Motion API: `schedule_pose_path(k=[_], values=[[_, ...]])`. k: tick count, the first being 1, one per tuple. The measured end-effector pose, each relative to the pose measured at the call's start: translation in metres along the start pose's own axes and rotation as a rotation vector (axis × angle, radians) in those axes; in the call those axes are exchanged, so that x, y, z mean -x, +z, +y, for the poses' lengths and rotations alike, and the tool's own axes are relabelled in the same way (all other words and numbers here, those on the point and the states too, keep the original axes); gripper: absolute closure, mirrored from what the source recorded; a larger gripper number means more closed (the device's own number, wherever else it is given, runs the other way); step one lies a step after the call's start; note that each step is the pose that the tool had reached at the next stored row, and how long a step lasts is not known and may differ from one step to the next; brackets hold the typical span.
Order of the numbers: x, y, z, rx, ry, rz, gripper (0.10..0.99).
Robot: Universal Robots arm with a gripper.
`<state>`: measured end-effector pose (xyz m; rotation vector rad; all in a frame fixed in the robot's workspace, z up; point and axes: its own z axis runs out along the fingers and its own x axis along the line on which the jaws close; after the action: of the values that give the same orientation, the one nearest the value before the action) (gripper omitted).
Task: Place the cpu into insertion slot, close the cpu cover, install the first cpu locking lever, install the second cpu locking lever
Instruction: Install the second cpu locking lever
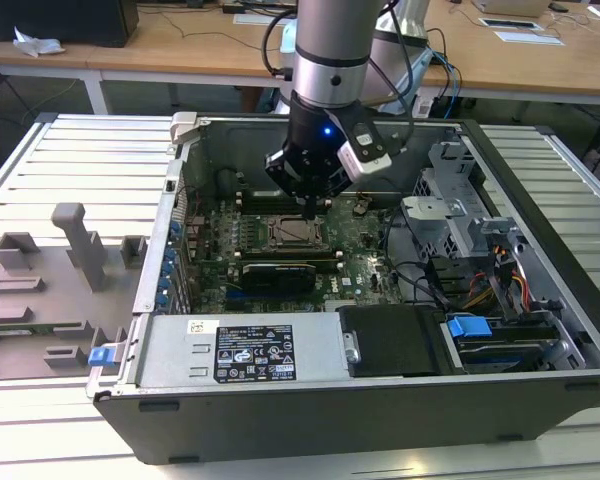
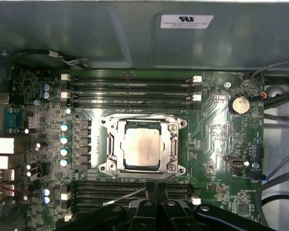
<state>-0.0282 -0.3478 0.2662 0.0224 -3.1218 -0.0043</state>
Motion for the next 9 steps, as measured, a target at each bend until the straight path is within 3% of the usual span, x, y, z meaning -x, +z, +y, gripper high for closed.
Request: schedule_pose_path(k=[5,9], values=[[0.0,0.0016,-0.0033,0.0,0.0,-0.0001,0.98],[0.0002,0.0083,-0.0041,0.0,0.0,0.0002,0.98]])
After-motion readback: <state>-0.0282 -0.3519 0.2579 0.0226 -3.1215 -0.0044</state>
